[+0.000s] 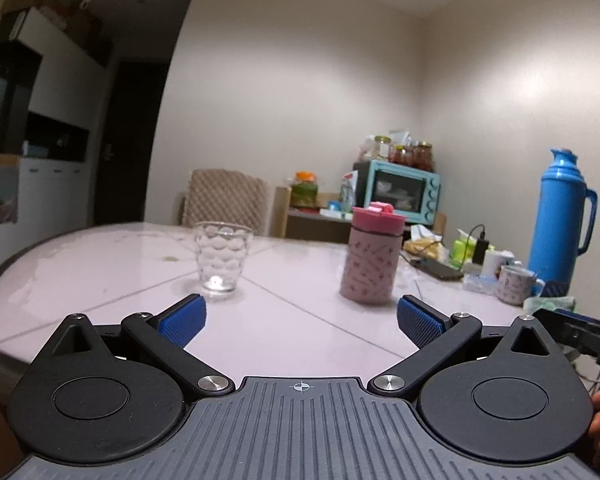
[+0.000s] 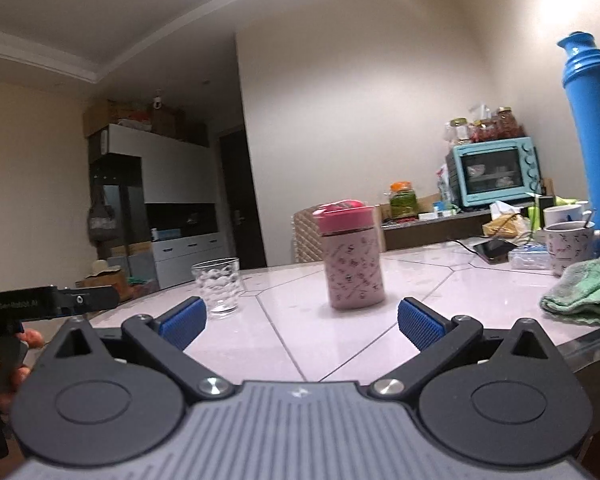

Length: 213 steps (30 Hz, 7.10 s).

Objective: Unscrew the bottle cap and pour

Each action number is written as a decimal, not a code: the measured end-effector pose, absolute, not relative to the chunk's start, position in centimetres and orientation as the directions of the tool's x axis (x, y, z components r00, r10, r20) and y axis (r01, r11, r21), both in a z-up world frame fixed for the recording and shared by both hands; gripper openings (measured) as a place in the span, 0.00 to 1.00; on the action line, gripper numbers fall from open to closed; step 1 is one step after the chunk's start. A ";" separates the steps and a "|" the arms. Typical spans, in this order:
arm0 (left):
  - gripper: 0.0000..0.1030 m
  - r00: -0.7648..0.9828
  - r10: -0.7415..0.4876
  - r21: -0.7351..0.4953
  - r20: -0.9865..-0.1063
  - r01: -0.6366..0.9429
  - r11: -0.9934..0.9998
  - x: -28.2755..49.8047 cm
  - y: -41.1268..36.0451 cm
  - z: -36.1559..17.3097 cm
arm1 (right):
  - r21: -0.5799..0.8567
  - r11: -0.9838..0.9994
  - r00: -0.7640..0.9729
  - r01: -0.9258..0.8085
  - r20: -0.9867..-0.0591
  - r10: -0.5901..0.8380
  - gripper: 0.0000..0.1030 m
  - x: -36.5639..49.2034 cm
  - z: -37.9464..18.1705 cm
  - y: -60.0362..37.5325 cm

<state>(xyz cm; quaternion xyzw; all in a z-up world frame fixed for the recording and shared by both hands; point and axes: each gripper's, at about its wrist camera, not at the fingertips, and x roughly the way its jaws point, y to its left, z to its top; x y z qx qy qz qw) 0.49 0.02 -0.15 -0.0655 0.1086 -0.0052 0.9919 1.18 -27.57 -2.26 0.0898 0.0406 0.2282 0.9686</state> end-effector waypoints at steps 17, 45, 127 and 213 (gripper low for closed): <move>1.00 0.966 -0.007 -0.064 -0.259 -0.010 0.998 3.0 -5.0 0.0 | 0.197 0.885 0.895 -0.421 -0.065 0.441 1.00 3.0 -1.8 -29.6; 1.00 0.957 0.027 -0.064 -0.290 -0.048 0.997 7.0 -6.0 0.3 | 0.194 0.870 0.875 -0.453 -0.089 0.475 1.00 7.4 -1.2 -30.6; 1.00 0.798 -0.496 0.052 -0.343 0.543 0.838 31.2 -8.4 -0.2 | 0.075 0.878 0.854 -0.473 -0.207 0.477 1.00 23.7 4.0 -27.3; 0.87 0.885 -0.320 0.045 -0.337 0.354 0.934 24.6 -7.8 0.6 | 0.094 0.769 0.718 -0.633 -0.300 0.628 0.83 26.1 3.9 -20.1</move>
